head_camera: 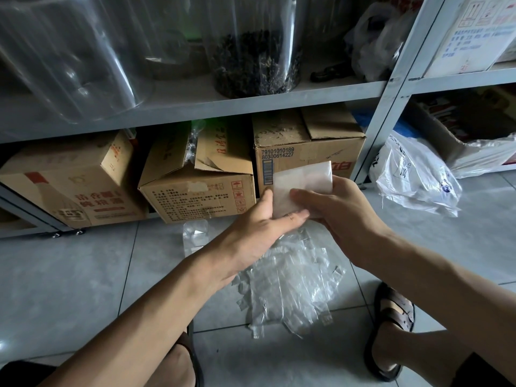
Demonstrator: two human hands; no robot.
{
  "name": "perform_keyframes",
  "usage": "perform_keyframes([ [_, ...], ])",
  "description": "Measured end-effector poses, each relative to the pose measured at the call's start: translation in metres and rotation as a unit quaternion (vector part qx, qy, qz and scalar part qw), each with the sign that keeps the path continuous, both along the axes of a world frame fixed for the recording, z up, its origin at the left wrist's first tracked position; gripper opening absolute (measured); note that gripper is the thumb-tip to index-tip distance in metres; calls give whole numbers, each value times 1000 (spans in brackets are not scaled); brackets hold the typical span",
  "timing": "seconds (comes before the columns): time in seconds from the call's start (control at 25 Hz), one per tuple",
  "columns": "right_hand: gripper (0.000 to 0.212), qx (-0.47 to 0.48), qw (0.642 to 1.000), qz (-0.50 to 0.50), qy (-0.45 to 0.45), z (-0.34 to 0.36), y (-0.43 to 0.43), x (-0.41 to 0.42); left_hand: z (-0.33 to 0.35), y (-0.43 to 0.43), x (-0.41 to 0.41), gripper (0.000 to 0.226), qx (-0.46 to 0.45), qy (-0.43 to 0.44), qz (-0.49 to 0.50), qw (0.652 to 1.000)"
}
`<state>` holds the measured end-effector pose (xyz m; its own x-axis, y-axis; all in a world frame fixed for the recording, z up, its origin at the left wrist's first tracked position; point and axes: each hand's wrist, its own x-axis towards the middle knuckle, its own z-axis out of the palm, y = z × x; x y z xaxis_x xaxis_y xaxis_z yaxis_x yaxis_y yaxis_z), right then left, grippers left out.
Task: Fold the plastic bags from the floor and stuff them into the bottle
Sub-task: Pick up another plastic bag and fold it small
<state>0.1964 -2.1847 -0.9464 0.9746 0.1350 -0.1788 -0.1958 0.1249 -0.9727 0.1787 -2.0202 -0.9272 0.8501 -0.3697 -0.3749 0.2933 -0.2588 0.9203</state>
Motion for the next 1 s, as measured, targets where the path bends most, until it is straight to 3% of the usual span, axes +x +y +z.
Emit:
perform_keyframes([
  [0.04,21,-1,1000,-5,-3,1,-1,0,-1,2,0,27,-5,-6,5,1000],
  [0.16,20,-2,1000,-12,-8,1,-1,0,-3,3,1,80,-18,1,9,1000],
  [0.2,20,-4,1000,-13,-8,0,-1,-1,-4,3,0,84,-18,0,-3,1000],
  [0.32,22,-7,1000,-19,0,-1,1,-1,-4,1,-1,66,-33,-11,-6,999],
  [0.48,22,6,999,-32,16,3,0,1,-6,9,7,110,-55,23,101,993],
  [0.52,23,14,999,-36,25,4,0,1,-8,11,9,102,-63,24,128,989],
  [0.64,25,34,998,-32,40,4,1,0,-12,14,14,15,-66,4,167,984],
  [0.88,22,34,998,-6,43,3,1,-1,-13,13,16,8,-56,-9,184,981],
  [1.0,27,100,991,2,93,0,2,-1,-11,11,15,8,-72,-22,228,971],
])
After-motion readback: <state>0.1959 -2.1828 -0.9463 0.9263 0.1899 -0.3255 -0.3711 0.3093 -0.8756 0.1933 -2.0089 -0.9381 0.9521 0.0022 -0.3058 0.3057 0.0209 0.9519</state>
